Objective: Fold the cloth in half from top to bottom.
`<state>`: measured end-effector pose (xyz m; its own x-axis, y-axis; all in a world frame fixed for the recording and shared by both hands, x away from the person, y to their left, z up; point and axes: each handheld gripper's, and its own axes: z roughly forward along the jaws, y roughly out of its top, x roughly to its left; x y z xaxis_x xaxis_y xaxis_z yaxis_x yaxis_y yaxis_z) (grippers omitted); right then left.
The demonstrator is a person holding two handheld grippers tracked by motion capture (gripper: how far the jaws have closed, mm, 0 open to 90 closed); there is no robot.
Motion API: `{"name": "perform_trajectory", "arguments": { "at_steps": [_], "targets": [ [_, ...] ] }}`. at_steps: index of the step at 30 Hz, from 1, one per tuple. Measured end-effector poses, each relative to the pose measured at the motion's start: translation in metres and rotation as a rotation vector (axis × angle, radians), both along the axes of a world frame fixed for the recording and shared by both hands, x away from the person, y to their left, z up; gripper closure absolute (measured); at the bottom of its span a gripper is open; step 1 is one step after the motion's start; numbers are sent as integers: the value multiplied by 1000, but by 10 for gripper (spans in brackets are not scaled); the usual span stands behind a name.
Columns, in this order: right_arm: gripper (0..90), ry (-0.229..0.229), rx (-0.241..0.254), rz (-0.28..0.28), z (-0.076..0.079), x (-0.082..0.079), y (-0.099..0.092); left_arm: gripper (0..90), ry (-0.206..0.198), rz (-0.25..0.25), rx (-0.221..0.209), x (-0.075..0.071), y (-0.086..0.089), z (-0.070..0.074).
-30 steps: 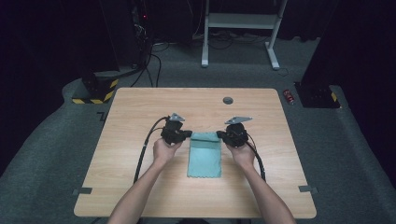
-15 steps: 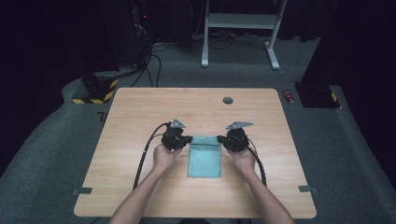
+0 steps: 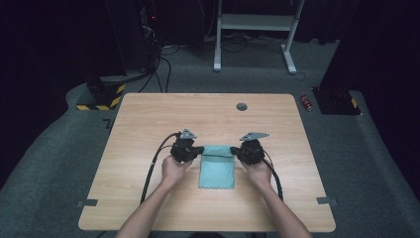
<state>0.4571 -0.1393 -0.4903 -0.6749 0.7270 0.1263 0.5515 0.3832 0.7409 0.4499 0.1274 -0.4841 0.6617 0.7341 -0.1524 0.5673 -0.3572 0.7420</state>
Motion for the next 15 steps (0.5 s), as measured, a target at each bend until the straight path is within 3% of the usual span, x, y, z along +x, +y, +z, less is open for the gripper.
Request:
{"name": "perform_trajectory", "arguments": {
  "at_steps": [15],
  "targets": [
    [900,-1,6,10,-2,-9,-2,900,-5,-22,-2,-10,0,-1]
  ]
}}
